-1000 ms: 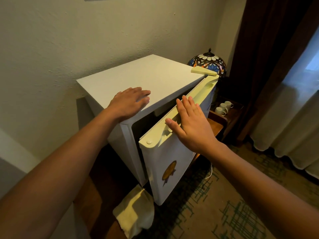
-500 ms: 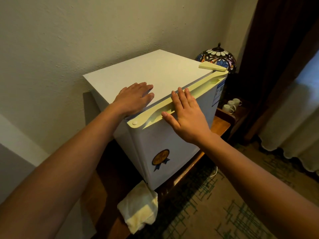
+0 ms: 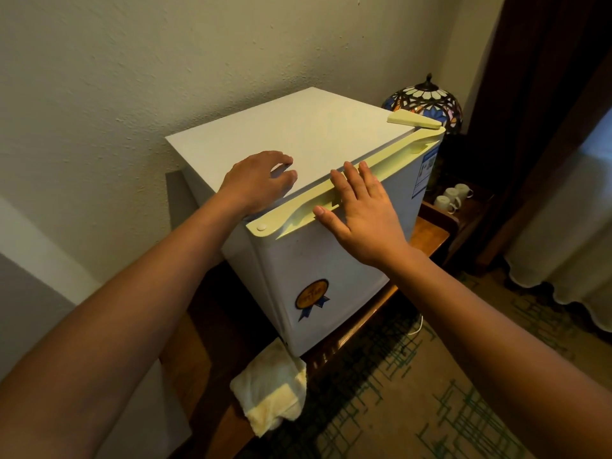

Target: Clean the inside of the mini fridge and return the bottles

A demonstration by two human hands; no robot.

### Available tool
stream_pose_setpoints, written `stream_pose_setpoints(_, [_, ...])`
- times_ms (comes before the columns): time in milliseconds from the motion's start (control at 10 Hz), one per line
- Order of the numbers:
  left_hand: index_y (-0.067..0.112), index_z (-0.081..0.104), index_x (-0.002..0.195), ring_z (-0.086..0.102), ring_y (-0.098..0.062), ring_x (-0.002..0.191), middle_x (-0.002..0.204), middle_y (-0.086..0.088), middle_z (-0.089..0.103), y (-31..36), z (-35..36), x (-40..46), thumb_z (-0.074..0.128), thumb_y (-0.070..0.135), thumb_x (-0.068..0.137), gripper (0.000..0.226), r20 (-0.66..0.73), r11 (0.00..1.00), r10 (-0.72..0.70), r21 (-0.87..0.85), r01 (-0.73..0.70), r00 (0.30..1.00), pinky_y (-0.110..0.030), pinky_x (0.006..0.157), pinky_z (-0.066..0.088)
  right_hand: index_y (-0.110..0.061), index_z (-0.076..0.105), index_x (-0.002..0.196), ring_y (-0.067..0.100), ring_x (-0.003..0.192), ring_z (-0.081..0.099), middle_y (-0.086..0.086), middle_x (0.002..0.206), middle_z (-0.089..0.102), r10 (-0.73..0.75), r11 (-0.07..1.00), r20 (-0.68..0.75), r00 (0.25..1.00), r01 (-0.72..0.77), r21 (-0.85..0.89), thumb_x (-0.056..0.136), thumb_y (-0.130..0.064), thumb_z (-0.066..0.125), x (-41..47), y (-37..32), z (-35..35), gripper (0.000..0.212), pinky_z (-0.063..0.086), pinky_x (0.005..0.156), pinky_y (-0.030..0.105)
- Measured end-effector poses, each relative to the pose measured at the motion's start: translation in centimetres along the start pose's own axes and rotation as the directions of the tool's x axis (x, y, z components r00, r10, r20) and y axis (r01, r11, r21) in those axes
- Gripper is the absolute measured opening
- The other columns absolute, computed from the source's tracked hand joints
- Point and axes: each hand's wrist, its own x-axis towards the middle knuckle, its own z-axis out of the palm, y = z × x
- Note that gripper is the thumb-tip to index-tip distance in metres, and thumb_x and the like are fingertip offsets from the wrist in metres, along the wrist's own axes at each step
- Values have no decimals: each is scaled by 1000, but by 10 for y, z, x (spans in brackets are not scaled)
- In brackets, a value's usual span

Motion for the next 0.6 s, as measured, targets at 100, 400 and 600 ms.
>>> stream_pose_setpoints(100, [30,60,131,55,-21,126,142,7,58,1,-2,-3,48,45,97,39,-33,1000,-13,-29,12,999,-38,100,44,-25,17,158,23,154,-4,3,167,9,1,1000,-2,1000,-1,-2,95,-73,25,-1,0,-3,80,3,125,44])
stream_pose_setpoints(400, [26,67,118,63,-19,104,124,4,68,8,-2,-9,46,43,97,34,-121,986,85,153,-66,989,-34,82,49,-21,52,133,27,125,45,5,134,55,-112,979,-4,994,110,-171,92,-69,33,16,4,-27,66,41,100,44])
stream_pose_setpoints(600, [16,74,82,66,-21,65,78,-2,74,30,-2,-22,46,43,98,42,-293,898,326,395,-197,899,-28,56,41,-23,63,115,18,101,55,-1,112,64,-247,969,52,968,247,14,93,-56,44,42,33,-62,44,49,83,39])
